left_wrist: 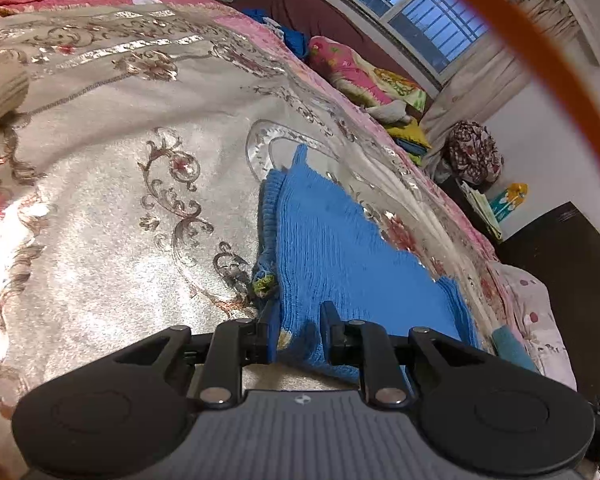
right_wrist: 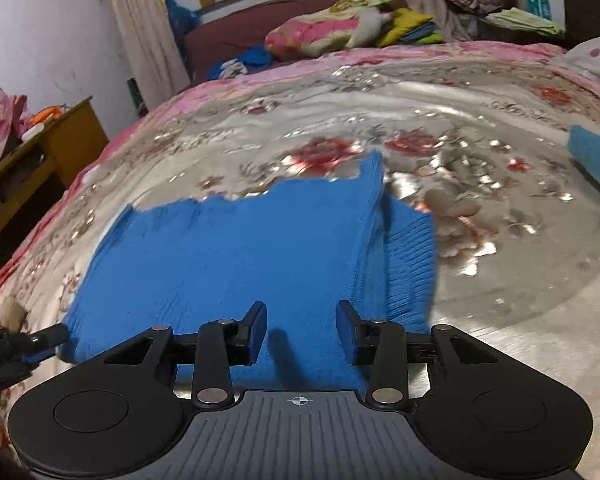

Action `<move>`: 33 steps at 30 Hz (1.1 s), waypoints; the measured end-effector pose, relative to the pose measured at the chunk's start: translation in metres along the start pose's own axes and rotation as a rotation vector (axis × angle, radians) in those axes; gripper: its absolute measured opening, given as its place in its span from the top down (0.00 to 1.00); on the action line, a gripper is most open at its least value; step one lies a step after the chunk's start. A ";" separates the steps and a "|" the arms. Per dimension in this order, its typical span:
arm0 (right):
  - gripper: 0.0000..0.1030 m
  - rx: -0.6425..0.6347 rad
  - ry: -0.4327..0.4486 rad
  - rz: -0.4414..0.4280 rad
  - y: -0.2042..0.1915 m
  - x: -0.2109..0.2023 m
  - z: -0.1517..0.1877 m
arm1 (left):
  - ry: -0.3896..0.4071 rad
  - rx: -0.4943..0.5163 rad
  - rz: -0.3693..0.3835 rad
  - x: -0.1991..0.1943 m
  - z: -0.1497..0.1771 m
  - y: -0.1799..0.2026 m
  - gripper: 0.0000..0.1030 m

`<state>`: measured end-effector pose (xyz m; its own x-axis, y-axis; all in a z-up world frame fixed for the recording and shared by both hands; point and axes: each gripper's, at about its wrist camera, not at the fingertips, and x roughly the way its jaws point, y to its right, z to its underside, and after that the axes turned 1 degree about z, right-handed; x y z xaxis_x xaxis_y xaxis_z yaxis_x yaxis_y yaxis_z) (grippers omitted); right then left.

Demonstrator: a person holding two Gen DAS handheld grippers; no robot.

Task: Fold small clothes

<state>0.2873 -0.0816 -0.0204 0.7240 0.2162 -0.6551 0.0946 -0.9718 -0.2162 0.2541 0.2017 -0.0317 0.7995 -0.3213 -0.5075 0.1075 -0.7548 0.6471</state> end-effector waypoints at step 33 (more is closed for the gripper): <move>0.67 0.040 0.028 -0.058 0.053 -0.003 -0.002 | -0.026 0.256 -0.047 0.012 -0.015 0.025 0.82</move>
<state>0.2917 -0.1339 -0.0288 0.7372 0.2686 -0.6200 0.1101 -0.9531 -0.2819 0.2753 0.1869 -0.0133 0.7812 -0.2944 -0.5505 -0.0113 -0.8883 0.4591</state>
